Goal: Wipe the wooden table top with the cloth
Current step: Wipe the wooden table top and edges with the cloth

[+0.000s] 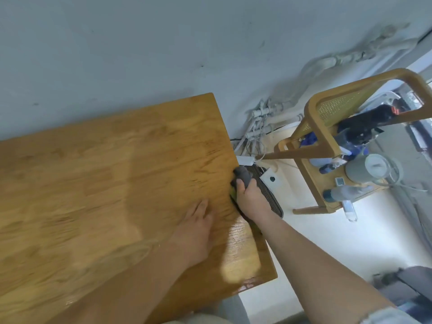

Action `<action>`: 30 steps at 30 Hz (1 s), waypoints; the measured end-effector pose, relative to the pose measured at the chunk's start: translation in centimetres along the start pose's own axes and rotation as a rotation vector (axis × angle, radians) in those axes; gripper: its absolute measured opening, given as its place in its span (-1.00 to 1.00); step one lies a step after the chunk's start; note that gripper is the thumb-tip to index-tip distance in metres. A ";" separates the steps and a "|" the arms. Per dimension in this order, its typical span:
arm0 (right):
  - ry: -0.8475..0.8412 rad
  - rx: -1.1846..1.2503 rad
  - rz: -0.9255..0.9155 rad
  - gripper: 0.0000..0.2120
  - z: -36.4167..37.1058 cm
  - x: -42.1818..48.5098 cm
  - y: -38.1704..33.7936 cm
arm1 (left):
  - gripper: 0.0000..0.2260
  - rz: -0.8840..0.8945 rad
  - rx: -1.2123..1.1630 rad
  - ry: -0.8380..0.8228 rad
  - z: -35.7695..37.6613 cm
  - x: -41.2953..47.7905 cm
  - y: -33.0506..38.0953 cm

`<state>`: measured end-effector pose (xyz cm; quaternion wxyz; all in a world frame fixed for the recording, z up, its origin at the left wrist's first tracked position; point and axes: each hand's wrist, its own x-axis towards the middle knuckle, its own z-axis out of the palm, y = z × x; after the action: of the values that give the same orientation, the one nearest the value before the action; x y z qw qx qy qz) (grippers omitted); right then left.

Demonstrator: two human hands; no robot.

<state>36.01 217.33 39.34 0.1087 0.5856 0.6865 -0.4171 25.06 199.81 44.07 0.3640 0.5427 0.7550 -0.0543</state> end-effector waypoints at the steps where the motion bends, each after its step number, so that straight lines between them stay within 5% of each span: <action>1: 0.010 0.015 -0.003 -0.39 0.0 0.7 -0.8 | -0.27 0.008 0.008 -0.001 0.3 -0.6 -0.3; 18: 0.219 -0.005 -0.003 -0.58 4.7 -13.5 14.6 | -0.27 0.059 0.149 -0.097 4.2 -5.4 5.3; 25: 0.147 -0.023 0.040 -0.56 4.6 -13.1 15.0 | -0.22 0.007 0.151 -0.035 5.6 -6.1 5.2; 30: 0.118 -0.049 -0.045 -0.36 3.2 -7.2 9.7 | -0.21 -0.061 0.082 0.029 6.8 -6.7 4.5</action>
<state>45.70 209.64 37.64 0.0729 0.5908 0.7147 -0.3671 33.24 193.13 44.60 0.3288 0.5347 0.7735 -0.0884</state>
